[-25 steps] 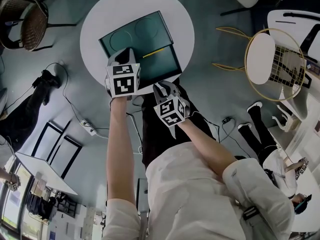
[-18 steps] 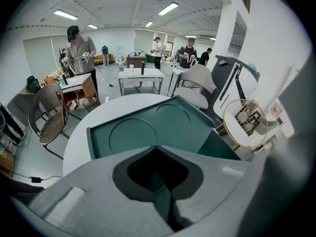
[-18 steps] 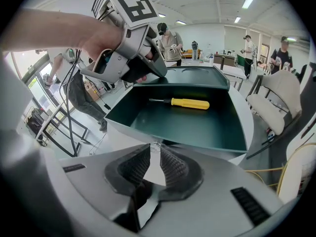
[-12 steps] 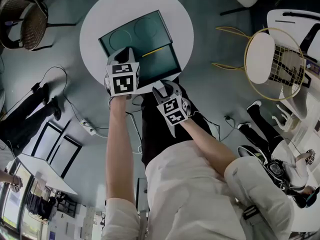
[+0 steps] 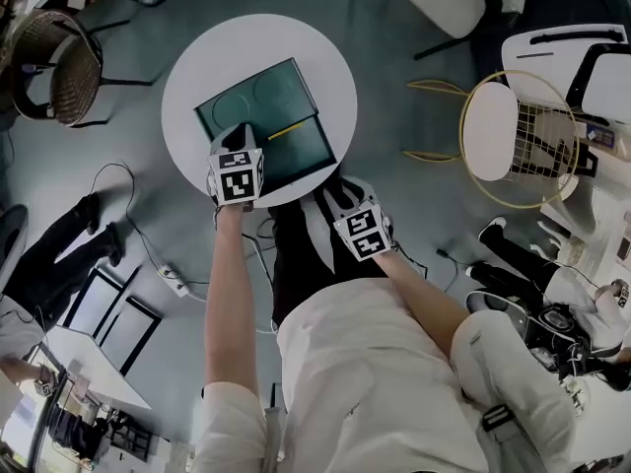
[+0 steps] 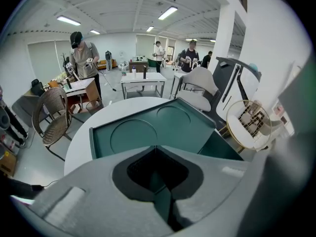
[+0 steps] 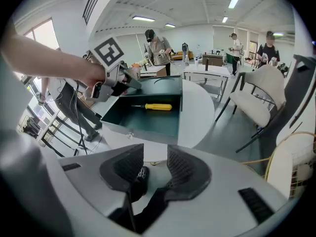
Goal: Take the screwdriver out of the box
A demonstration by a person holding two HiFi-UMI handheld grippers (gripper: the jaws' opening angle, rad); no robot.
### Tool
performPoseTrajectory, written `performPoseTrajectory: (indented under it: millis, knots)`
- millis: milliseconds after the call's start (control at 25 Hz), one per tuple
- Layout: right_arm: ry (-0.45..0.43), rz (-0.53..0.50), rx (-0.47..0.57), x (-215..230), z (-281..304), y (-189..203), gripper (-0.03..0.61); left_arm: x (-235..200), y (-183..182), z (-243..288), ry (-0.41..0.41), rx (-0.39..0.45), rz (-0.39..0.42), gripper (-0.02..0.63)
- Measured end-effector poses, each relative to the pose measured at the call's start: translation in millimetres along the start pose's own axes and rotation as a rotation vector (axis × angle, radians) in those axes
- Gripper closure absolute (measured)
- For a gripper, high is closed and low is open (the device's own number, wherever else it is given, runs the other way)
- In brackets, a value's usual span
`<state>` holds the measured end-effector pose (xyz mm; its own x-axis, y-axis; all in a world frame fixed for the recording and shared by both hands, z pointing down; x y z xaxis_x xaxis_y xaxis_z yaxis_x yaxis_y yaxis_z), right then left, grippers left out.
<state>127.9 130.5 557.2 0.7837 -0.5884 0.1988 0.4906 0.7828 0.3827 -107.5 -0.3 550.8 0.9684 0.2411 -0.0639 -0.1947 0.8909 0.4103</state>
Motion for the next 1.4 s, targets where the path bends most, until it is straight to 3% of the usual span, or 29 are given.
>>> performPoseTrajectory:
  millis: [120, 480, 680, 1120, 1400]
  knots:
    - [0.016, -0.010, 0.042, 10, -22, -9, 0.426, 2, 3, -2, -0.002, 0.010, -0.021, 0.600]
    - [0.044, -0.136, 0.111, 16, -62, -46, 0.428, 9, 10, -11, 0.008, 0.037, 0.027, 0.598]
    - [0.054, -0.222, 0.110, 19, -55, -67, 0.426, 17, 5, -42, 0.019, 0.132, 0.005, 0.598]
    - [0.069, -0.319, 0.012, -10, 3, -104, 0.390, 22, 60, -150, 0.086, 0.299, -0.163, 0.598]
    - [0.066, -0.317, -0.076, -24, 38, -110, 0.356, 29, 95, -195, 0.108, 0.347, -0.165, 0.598]
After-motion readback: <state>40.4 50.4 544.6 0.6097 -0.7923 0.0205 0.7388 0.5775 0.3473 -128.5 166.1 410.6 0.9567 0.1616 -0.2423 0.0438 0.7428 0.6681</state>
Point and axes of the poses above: the fingertips, and each gripper's own axes: z forward along the fingers, x to its right, y out of its underside, the point moved 8 cm from there along -z, backward along the fingers, and after that the axes turned 10 degrees about -x, right-handed, at the moved point
